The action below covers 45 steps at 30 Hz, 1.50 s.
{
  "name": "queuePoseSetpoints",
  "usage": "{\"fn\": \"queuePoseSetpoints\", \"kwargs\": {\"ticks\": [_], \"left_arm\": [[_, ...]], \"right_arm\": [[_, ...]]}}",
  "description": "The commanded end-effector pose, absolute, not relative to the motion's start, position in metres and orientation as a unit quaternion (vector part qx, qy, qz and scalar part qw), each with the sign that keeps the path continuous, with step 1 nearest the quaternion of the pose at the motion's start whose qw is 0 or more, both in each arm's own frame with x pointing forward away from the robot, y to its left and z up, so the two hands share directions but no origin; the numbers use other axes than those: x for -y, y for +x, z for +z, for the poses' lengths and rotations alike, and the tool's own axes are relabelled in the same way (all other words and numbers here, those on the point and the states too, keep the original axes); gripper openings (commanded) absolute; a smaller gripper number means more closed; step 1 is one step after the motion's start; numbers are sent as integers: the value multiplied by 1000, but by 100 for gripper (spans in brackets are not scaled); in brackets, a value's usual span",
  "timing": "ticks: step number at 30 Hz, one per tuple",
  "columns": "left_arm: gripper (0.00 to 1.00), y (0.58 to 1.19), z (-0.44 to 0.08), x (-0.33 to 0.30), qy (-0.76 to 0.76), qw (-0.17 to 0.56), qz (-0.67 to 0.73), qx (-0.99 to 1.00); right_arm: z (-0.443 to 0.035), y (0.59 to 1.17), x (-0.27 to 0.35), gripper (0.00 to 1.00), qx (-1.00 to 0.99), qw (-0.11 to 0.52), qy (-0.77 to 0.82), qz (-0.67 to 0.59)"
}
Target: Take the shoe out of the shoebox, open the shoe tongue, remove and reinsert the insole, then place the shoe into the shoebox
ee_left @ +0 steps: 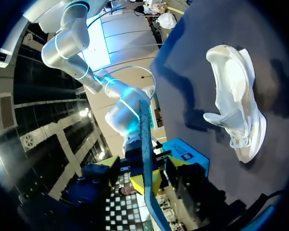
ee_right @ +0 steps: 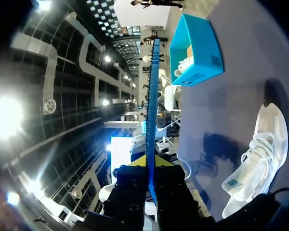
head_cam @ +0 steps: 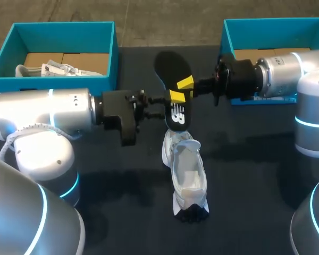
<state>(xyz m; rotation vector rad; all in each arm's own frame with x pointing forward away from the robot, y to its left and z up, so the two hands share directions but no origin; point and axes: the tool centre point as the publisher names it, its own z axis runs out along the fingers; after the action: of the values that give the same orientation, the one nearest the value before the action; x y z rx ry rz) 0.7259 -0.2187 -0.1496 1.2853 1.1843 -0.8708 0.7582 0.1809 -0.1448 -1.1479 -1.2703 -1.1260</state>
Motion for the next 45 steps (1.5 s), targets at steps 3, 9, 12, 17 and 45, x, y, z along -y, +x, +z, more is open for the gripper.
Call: {"fn": "queuePoseSetpoints", "kwargs": {"ticks": [3,9,12,17,45], "left_arm": [[100,713,-137,170,548,536,-381,-517],[100,712,-123,141,585,489,-353,-542],[100,711,-113,130,608,455,-339,-555],[100,715,-93,113,630,409,-317,-579],[100,769,-34,103,678,256,-248,-642]], "right_arm": [[-150,758,-174,0,529,518,-478,-472],[-158,758,-169,0,537,519,-472,-469],[-163,758,-168,0,540,520,-467,-469],[-171,759,-165,0,543,516,-464,-473],[-198,756,-161,0,550,515,-463,-467]]}}
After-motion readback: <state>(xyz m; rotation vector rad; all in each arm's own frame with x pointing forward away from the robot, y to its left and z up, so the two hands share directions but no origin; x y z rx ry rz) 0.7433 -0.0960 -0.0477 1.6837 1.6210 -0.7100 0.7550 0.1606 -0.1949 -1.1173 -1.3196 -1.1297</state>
